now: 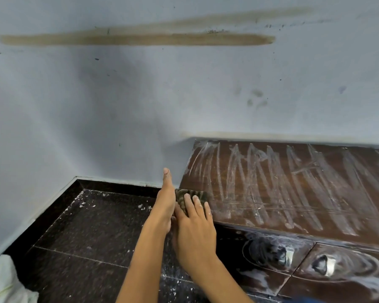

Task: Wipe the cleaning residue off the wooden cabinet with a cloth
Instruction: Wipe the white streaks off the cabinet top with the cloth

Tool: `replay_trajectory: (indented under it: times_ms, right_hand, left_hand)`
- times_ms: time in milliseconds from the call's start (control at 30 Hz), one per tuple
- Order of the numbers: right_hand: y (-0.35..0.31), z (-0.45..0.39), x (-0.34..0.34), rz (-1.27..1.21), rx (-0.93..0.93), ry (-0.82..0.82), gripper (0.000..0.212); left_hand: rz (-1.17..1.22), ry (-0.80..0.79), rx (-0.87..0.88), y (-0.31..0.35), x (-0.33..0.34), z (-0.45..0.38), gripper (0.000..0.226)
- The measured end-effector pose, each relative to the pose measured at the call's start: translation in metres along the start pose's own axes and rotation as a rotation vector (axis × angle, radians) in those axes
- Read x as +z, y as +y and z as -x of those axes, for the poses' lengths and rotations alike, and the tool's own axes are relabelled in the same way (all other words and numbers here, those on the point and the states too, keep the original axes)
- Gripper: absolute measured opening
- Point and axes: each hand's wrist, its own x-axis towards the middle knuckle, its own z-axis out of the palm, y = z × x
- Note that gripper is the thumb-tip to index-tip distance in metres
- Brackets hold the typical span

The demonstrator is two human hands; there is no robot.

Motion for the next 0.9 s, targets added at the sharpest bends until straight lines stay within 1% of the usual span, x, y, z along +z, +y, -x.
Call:
replay_trajectory:
  times_ms: [67,100,167,200,267,300,333,367,433,500,567,633,700,867,900]
  right_hand:
    - [0.004,-0.020,-0.003,-0.056,0.016,-0.115,0.061]
    - [0.004,-0.034,-0.006,-0.038,0.039,-0.129,0.062]
    - [0.003,-0.051,-0.010,-0.028,0.078,-0.142,0.055]
    - [0.003,-0.055,-0.009,-0.026,0.093,-0.148,0.053]
    - [0.003,-0.047,-0.003,-0.021,0.102,-0.161,0.054]
    - [0.002,-0.036,0.002,-0.011,0.085,-0.143,0.056]
    - [0.000,-0.023,0.005,0.013,0.060,-0.087,0.057]
    - [-0.001,-0.011,0.006,0.035,0.051,-0.020,0.055]
    - [-0.001,-0.004,0.009,0.029,0.048,0.064,0.051]
    - [0.003,-0.016,0.009,0.039,0.016,0.016,0.055]
    - [0.007,-0.042,0.008,0.022,0.040,-0.096,0.060]
    - [0.007,-0.062,0.002,0.035,0.064,-0.137,0.056]
    - [0.006,-0.066,0.002,0.004,0.082,-0.125,0.054]
    - [0.005,-0.019,0.019,0.049,0.037,-0.056,0.064]
    - [0.007,-0.018,0.021,0.062,0.021,-0.068,0.065]
  left_hand:
    - [-0.001,-0.014,0.027,0.001,0.002,-0.003,0.086]
    - [0.001,-0.005,0.035,0.001,0.003,-0.004,0.083]
    - [0.005,0.013,0.045,-0.003,0.003,-0.002,0.080]
    - [-0.004,0.010,0.044,-0.005,0.002,-0.003,0.079]
    - [-0.019,-0.004,0.039,-0.007,0.000,-0.002,0.079]
    - [-0.020,-0.016,0.042,-0.007,-0.001,-0.002,0.080]
    - [-0.024,-0.022,0.039,-0.006,-0.001,-0.002,0.080]
    - [-0.037,-0.025,0.031,-0.005,-0.001,-0.003,0.080]
    - [-0.070,-0.035,0.022,-0.004,-0.001,-0.008,0.083]
    - [-0.069,-0.046,0.037,-0.002,0.000,-0.010,0.081]
    - [-0.058,-0.041,0.079,0.000,0.003,-0.010,0.076]
    - [-0.055,-0.008,0.102,-0.001,0.004,-0.006,0.071]
    - [-0.071,0.005,0.115,-0.003,0.003,-0.002,0.070]
    - [-0.139,-0.009,0.107,-0.004,0.002,-0.005,0.075]
    - [-0.150,0.001,0.107,-0.004,0.002,-0.007,0.075]
